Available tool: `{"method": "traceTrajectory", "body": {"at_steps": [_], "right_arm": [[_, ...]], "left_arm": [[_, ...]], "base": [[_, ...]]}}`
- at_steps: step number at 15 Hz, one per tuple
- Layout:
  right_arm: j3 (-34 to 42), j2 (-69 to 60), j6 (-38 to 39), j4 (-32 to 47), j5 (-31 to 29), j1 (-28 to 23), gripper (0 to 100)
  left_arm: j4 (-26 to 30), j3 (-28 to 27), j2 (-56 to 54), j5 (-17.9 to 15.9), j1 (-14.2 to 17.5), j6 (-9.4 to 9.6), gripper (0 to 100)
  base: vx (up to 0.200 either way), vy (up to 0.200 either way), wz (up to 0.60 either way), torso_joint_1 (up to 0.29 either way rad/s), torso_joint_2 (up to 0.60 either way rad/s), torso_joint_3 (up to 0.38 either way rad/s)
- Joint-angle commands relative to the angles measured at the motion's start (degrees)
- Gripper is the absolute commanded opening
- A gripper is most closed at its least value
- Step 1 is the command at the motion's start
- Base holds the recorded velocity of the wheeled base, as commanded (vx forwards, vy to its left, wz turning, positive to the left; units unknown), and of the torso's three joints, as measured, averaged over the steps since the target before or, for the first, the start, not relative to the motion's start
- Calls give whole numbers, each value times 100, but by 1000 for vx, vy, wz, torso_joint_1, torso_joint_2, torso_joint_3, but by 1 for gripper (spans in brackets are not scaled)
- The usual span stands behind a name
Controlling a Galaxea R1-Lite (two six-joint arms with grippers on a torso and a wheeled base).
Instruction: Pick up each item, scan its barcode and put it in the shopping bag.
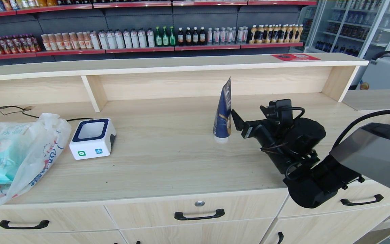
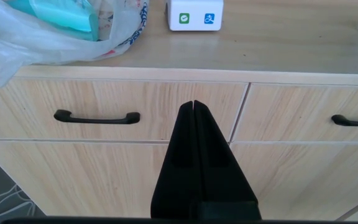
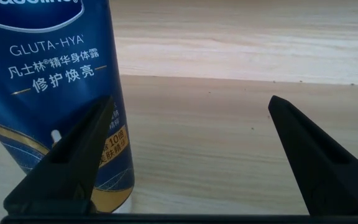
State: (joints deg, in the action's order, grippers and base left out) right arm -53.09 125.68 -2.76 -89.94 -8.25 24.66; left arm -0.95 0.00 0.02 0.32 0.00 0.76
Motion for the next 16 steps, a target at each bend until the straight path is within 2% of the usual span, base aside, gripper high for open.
{"method": "traceTrajectory", "body": {"at_steps": [1, 16], "right_arm": [[-8, 35, 3, -6, 8, -23, 100], [-184, 220, 21, -6, 34, -146, 100]], "left_arm": [[-2, 0, -2, 3, 0, 4, 0], [7, 0, -2, 3, 0, -5, 0]], "base": [[0, 0, 0, 0, 0, 0], [0, 0, 0, 0, 0, 0]]}}
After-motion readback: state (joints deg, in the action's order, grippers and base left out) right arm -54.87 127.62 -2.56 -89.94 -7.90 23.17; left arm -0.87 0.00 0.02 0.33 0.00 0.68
